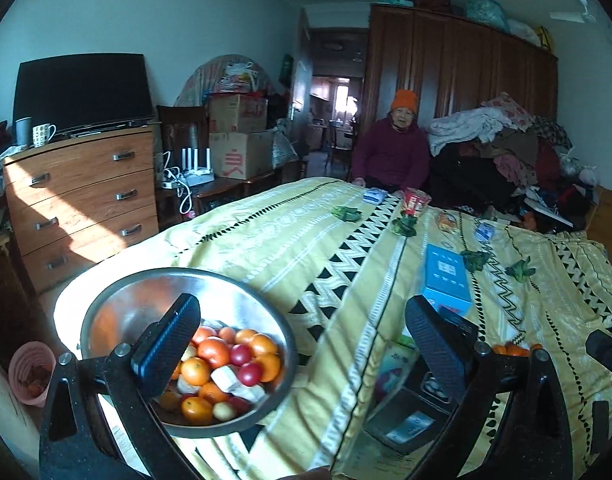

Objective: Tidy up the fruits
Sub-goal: 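Move both open tools back over the fruit pile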

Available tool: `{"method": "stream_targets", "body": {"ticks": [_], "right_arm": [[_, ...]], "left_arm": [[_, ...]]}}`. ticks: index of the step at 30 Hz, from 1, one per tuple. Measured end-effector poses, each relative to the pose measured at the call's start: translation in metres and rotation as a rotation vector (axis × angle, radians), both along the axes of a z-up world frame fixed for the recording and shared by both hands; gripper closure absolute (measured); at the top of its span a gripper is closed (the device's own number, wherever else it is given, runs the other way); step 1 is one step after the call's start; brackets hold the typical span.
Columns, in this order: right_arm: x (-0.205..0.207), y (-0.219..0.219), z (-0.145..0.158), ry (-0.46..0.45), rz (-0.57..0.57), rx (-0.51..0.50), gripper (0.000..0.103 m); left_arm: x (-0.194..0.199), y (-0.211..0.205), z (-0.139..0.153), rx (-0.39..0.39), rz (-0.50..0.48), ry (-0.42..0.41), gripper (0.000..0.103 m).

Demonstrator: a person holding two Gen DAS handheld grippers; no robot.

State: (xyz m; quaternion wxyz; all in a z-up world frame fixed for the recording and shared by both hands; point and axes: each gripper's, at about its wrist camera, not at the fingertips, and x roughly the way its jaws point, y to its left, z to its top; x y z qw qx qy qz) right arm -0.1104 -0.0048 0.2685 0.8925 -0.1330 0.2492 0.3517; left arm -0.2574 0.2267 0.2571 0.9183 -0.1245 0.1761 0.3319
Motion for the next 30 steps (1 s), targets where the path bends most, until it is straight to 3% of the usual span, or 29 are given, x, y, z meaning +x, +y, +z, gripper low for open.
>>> {"method": "stream_targets", "body": {"ticks": [3, 10, 18, 22, 26, 30], "right_arm": [[0.014, -0.04, -0.014, -0.017, -0.141, -0.046, 0.0], [0.031, -0.12, -0.042, 0.071, -0.33, -0.042, 0.0], [0.041, -0.163, -0.056, 0.123, -0.377, -0.009, 0.0], [0.047, -0.188, -0.087, 0.172, -0.401, -0.027, 0.0], [0.052, -0.214, -0.134, 0.254, -0.465, -0.098, 0.0], [0.047, -0.227, -0.16, 0.318, -0.452, -0.125, 0.001]], "left_arm": [[0.023, -0.029, -0.006, -0.019, -0.077, 0.024, 0.001], [0.068, -0.101, -0.015, -0.002, -0.23, 0.099, 0.001], [0.101, -0.157, -0.026, 0.006, -0.337, 0.183, 0.001], [0.11, -0.175, -0.047, -0.053, -0.399, 0.249, 0.001], [0.116, -0.192, -0.06, -0.051, -0.444, 0.294, 0.001], [0.123, -0.2, -0.063, -0.069, -0.47, 0.298, 0.001]]}}
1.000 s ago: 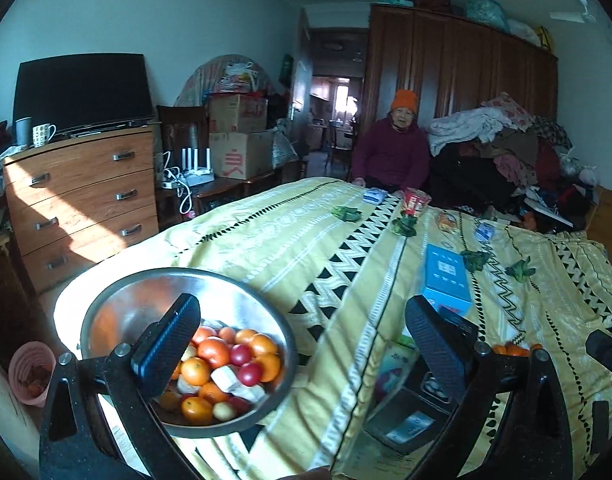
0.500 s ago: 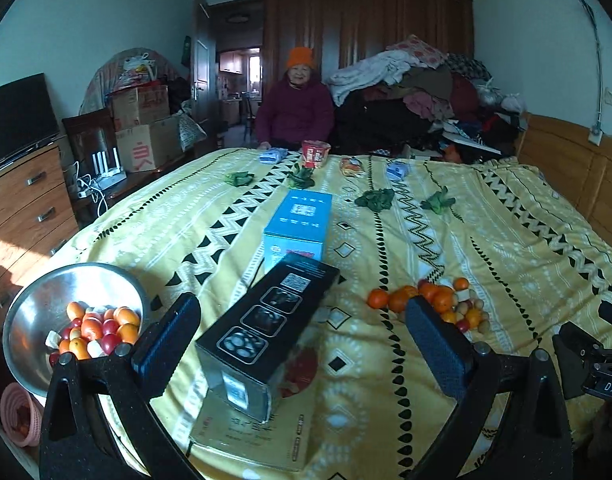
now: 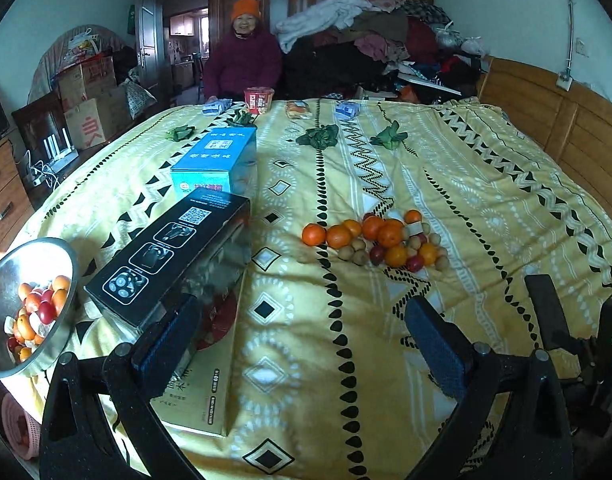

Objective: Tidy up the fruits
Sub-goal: 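Move both open tools back over the fruit pile, then grasp a large orange with the left tool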

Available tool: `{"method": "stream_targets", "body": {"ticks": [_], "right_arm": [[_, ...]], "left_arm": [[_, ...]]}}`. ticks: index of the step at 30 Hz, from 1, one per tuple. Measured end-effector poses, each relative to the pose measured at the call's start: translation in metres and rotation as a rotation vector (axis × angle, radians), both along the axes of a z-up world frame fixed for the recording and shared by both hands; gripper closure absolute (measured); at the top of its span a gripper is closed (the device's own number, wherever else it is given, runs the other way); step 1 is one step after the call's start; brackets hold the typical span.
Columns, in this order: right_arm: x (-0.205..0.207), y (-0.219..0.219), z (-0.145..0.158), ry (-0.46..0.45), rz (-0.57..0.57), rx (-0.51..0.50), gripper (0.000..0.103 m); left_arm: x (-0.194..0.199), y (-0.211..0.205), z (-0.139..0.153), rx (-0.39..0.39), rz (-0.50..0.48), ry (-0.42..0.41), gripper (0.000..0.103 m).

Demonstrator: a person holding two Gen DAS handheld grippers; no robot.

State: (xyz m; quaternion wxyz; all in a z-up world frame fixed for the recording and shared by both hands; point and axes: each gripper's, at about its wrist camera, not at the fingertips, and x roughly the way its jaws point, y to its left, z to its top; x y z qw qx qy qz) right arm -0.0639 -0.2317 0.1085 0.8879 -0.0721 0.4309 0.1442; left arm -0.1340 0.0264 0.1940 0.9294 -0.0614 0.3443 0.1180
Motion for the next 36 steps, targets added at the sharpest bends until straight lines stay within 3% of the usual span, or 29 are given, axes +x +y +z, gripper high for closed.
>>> {"method": "stream_targets", "body": {"ticks": [19, 27, 31, 36], "right_arm": [[-0.025, 0.01, -0.011, -0.004, 0.085, -0.017, 0.001], [-0.019, 0.006, -0.017, 0.017, 0.076, -0.001, 0.001], [-0.01, 0.004, -0.022, 0.035, 0.075, 0.01, 0.001], [0.004, -0.001, -0.03, 0.075, 0.07, 0.036, 0.001]], "left_arm": [[0.0, 0.006, -0.017, -0.05, -0.019, 0.023, 0.001], [0.045, 0.001, -0.039, -0.091, -0.078, 0.039, 0.004], [0.093, 0.015, -0.058, -0.166, -0.072, 0.068, 0.029], [0.163, 0.032, -0.105, -0.125, -0.033, 0.178, 0.057]]}}
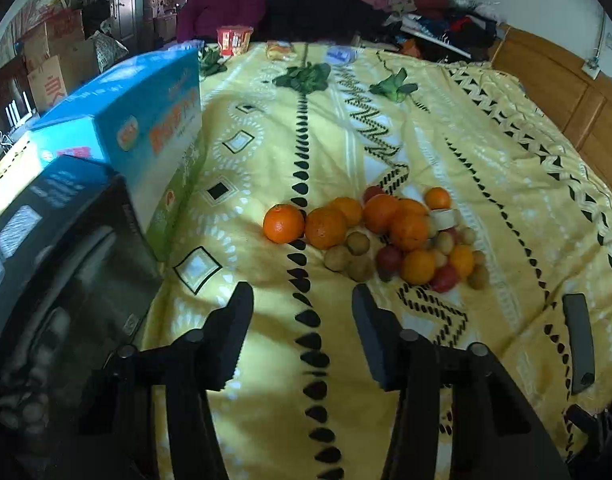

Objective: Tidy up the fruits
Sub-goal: 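Grasp a large orange with the left tool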

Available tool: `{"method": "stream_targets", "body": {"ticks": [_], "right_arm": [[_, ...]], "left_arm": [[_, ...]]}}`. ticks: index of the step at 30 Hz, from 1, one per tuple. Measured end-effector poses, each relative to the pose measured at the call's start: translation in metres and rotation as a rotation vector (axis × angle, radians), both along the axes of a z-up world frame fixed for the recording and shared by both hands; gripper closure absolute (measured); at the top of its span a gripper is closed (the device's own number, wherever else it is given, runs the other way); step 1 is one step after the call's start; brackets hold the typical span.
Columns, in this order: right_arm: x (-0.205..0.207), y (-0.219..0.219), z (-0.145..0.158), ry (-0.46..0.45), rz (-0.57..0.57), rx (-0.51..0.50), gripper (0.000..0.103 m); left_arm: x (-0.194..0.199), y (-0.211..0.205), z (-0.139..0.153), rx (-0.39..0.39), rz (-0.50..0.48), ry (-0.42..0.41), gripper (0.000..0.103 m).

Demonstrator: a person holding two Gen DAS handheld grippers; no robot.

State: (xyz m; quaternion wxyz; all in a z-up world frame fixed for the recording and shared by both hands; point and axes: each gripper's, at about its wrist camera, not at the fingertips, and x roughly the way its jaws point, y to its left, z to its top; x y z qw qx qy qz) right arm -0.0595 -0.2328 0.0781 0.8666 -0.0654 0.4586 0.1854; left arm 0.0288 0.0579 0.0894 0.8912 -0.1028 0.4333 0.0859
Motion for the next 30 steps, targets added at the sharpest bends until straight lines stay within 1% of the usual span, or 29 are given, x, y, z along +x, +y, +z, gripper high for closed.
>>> {"method": "stream_targets", "body": {"ticks": [1, 3, 5, 7, 10, 13, 15, 22, 24, 25, 26, 28, 30], "right_arm": [[0.004, -0.001, -0.001, 0.008, -0.002, 0.005, 0.001], [0.012, -0.003, -0.004, 0.021, -0.006, 0.018, 0.002], [0.021, -0.005, -0.006, 0.029, -0.011, 0.029, 0.002], [0.028, -0.006, -0.005, 0.027, -0.011, 0.04, 0.002], [0.037, -0.006, -0.005, 0.02, -0.006, 0.052, 0.002], [0.045, -0.008, -0.006, 0.023, -0.006, 0.072, 0.002], [0.049, -0.009, -0.009, 0.026, -0.01, 0.079, 0.002], [0.053, -0.018, -0.016, 0.056, -0.021, 0.102, 0.002], [0.053, -0.018, -0.016, 0.057, -0.018, 0.108, 0.002], [0.053, -0.018, -0.016, 0.057, -0.017, 0.109, 0.002], [0.053, -0.017, -0.016, 0.059, -0.017, 0.109, 0.002], [0.053, -0.017, -0.017, 0.066, -0.014, 0.115, 0.006], [0.055, -0.018, -0.017, 0.08, -0.009, 0.125, 0.014]], "left_arm": [[0.013, 0.004, -0.011, -0.002, 0.006, 0.026, 0.061], [0.034, 0.009, -0.03, 0.031, 0.026, 0.069, 0.061], [0.046, 0.013, -0.046, 0.036, 0.042, 0.095, 0.062], [0.056, 0.018, -0.055, 0.033, 0.055, 0.096, 0.062], [0.065, 0.021, -0.059, 0.038, 0.055, 0.073, 0.062], [0.074, 0.022, -0.062, 0.047, 0.039, 0.064, 0.053], [0.079, 0.023, -0.064, 0.061, 0.045, 0.062, 0.053], [0.089, 0.034, -0.068, 0.033, 0.071, 0.019, 0.051], [0.092, 0.033, -0.069, 0.036, 0.06, 0.018, 0.054], [0.094, 0.032, -0.069, 0.027, 0.048, 0.011, 0.062], [0.094, 0.031, -0.068, 0.03, 0.038, 0.008, 0.065], [0.092, 0.027, -0.066, 0.049, 0.033, -0.001, 0.065], [0.086, 0.023, -0.06, 0.059, 0.03, -0.013, 0.066]]}}
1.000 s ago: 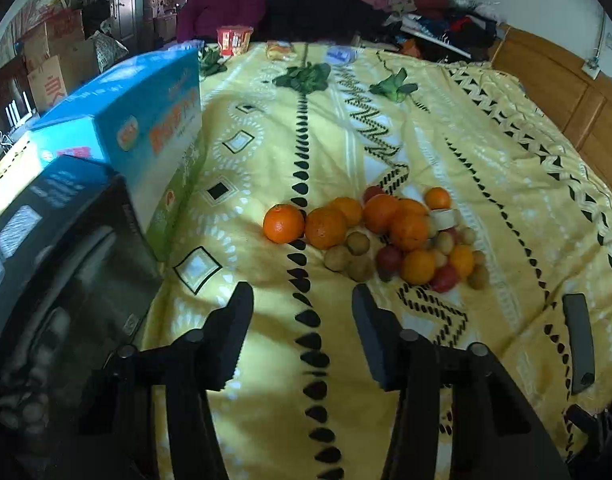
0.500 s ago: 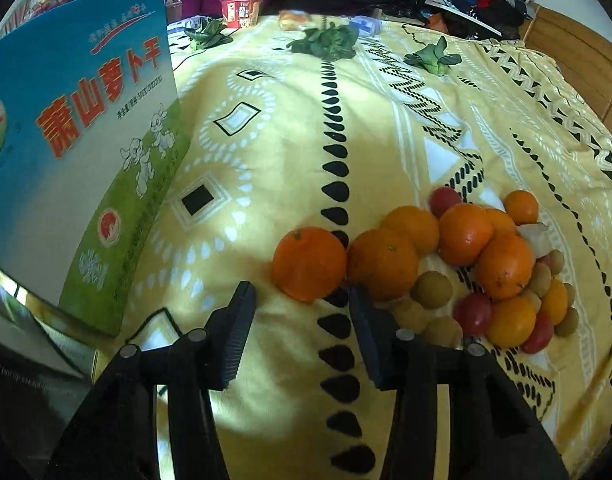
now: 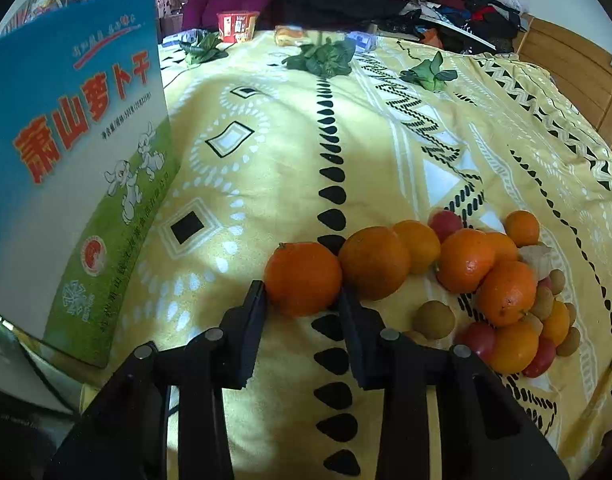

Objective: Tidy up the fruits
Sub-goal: 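Grasp a large orange with the left tool, then grasp a brown kiwi with the right tool while the left holds the orange, then carry the orange and kiwi over to the steel bowl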

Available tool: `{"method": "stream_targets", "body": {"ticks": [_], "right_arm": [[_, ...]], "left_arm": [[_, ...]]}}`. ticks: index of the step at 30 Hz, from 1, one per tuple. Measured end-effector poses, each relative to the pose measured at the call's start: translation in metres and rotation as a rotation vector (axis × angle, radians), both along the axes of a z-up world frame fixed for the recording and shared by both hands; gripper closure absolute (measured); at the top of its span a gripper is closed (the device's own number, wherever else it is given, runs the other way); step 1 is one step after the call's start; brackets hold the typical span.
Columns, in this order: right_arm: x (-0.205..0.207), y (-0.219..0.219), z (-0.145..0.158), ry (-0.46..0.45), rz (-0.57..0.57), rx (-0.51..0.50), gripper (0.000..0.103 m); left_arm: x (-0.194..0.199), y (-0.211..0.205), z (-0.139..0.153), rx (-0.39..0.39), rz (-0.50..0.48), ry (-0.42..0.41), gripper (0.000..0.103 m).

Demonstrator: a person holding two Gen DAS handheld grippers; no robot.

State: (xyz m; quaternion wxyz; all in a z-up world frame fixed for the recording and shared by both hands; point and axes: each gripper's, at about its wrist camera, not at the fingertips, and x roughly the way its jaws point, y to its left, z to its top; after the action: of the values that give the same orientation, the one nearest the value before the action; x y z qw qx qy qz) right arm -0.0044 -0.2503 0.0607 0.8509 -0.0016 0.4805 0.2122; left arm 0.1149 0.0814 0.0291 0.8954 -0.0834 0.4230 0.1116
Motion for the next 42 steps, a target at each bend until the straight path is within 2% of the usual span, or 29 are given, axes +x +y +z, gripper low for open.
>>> {"method": "stream_targets", "body": {"ticks": [5, 7, 9, 13, 17, 22, 25, 27, 29, 34, 42], "right_arm": [[0.005, -0.003, 0.004, -0.002, -0.012, 0.029, 0.02], [0.012, -0.001, 0.008, 0.0, -0.014, 0.047, 0.026], [0.025, 0.005, 0.014, -0.013, -0.013, 0.058, 0.035], [0.062, 0.026, 0.019, -0.039, -0.006, 0.079, 0.043], [0.103, 0.051, -0.002, -0.016, 0.016, 0.06, 0.052], [0.123, 0.066, -0.021, -0.009, 0.045, -0.006, 0.056], [0.124, 0.069, -0.022, -0.027, 0.05, -0.036, 0.061], [0.124, 0.068, -0.023, -0.033, 0.042, -0.051, 0.072], [0.121, 0.066, -0.02, -0.041, 0.033, -0.05, 0.077], [0.104, 0.069, 0.002, -0.077, 0.032, -0.066, 0.077], [0.049, 0.094, 0.071, -0.242, 0.092, -0.119, 0.077]], "left_arm": [[-0.037, -0.021, 0.023, -0.014, -0.063, -0.057, 0.066], [-0.054, -0.03, 0.028, -0.033, -0.091, -0.061, 0.066], [-0.068, -0.035, 0.03, -0.058, -0.096, -0.061, 0.066], [-0.084, -0.043, 0.036, -0.113, -0.1, -0.066, 0.066], [-0.088, -0.051, 0.045, -0.12, -0.127, -0.08, 0.066], [-0.089, -0.054, 0.049, -0.127, -0.138, -0.094, 0.066], [-0.088, -0.054, 0.05, -0.134, -0.14, -0.091, 0.066], [-0.088, -0.054, 0.05, -0.138, -0.14, -0.09, 0.066], [-0.09, -0.056, 0.053, -0.134, -0.14, -0.091, 0.066], [-0.101, -0.059, 0.069, -0.123, -0.146, -0.111, 0.066], [-0.136, -0.055, 0.117, -0.087, -0.143, -0.198, 0.066]]}}
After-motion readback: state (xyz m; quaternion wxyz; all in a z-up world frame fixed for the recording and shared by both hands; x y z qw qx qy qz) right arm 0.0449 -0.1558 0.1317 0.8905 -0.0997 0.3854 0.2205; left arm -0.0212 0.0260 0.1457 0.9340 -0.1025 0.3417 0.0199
